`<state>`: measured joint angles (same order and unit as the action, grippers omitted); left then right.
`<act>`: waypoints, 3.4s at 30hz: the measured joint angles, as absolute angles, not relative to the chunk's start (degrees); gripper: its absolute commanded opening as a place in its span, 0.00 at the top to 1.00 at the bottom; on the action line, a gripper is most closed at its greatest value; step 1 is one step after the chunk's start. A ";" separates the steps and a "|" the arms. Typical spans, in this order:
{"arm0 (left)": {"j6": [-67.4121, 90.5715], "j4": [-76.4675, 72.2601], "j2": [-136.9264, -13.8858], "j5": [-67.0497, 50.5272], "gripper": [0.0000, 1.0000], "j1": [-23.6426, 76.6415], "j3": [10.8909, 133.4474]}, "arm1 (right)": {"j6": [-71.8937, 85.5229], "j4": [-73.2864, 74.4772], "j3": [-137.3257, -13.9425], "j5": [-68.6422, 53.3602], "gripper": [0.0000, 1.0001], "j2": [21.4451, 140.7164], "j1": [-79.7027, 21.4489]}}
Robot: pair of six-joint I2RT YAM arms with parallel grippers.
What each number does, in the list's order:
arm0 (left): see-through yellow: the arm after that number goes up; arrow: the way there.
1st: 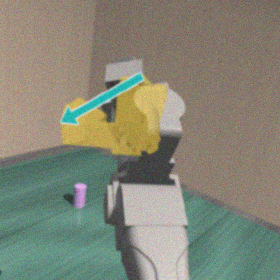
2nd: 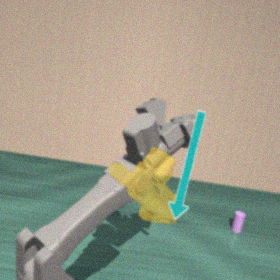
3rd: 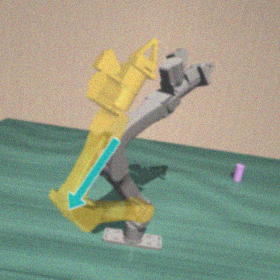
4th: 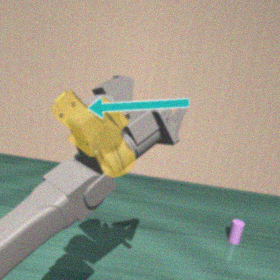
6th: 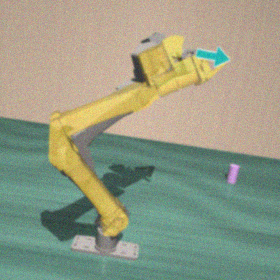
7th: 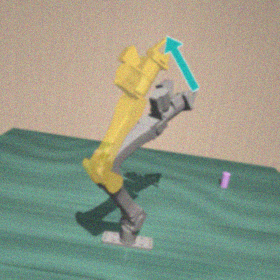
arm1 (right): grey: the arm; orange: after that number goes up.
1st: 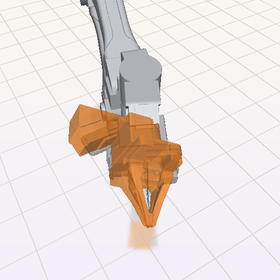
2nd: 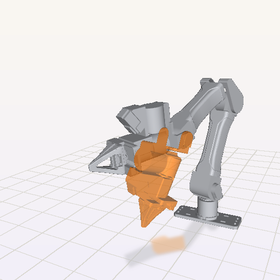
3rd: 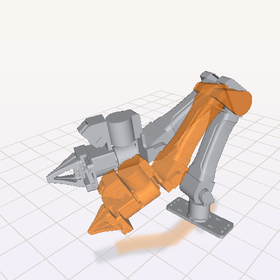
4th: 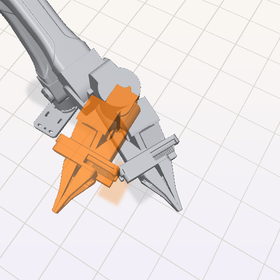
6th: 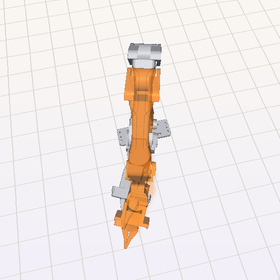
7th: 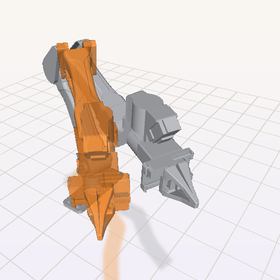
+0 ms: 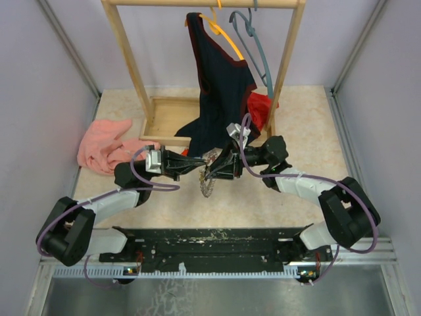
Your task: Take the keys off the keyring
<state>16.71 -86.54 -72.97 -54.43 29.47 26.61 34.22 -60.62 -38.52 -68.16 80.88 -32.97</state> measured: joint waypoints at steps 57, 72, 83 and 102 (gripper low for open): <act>12.93 -86.54 -72.95 -52.07 1.00 28.49 24.86 | 40.25 -54.22 -39.40 -64.90 1.00 80.40 -30.59; 6.42 -86.54 -72.53 -45.58 1.00 29.02 22.59 | 27.83 -36.16 -45.50 -64.27 1.00 79.13 -30.59; 1.98 -86.21 -71.37 -40.40 1.00 31.07 21.17 | 18.35 -24.03 -49.58 -61.10 1.00 78.81 -31.00; -5.06 -74.74 -66.39 -30.46 1.00 34.52 20.99 | 7.68 -10.02 -54.15 -57.04 1.00 77.65 -31.11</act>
<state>-5.06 -74.74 -66.39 -30.46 34.52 20.99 7.68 -10.02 -54.15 -57.04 77.65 -31.11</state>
